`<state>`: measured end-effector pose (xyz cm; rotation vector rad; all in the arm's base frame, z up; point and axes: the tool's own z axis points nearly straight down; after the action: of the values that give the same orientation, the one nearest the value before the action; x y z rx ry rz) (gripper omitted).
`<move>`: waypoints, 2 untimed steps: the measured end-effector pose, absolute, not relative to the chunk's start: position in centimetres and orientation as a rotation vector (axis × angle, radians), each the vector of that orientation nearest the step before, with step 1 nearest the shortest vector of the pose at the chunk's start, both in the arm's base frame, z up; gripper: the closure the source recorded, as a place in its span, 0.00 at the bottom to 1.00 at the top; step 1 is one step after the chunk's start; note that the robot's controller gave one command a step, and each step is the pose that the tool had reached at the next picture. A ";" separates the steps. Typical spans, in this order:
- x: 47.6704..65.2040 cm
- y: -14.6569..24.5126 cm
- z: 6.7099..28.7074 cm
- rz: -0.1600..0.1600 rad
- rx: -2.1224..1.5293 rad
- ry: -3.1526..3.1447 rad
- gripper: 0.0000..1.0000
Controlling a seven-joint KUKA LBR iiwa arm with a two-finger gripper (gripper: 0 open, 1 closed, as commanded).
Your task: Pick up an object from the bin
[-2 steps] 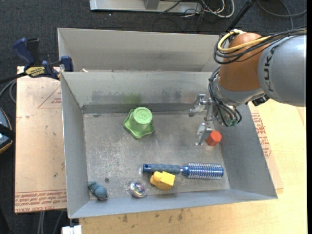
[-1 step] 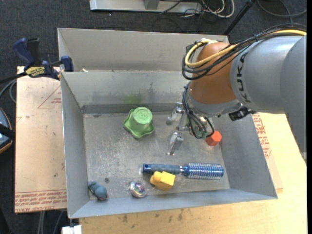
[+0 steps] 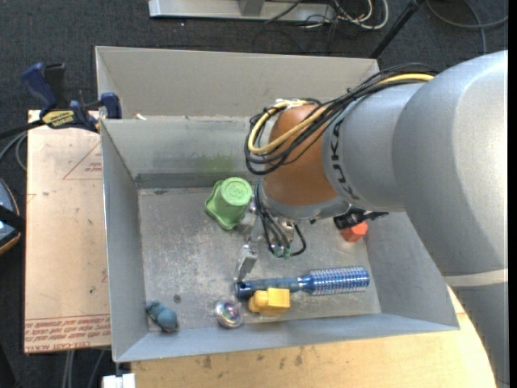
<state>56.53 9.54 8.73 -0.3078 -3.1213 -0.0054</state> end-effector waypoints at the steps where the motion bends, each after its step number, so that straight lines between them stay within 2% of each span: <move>1: 48.4 6.2 12.5 -0.003 -0.285 -3.137 0.00; 2: 49.0 5.1 8.4 0.000 -0.263 -3.129 0.00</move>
Offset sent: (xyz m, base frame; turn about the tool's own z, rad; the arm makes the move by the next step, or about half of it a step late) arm -0.0819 -0.0323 0.0351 -0.0203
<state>49.03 5.10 8.36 -0.2625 -3.1289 0.0001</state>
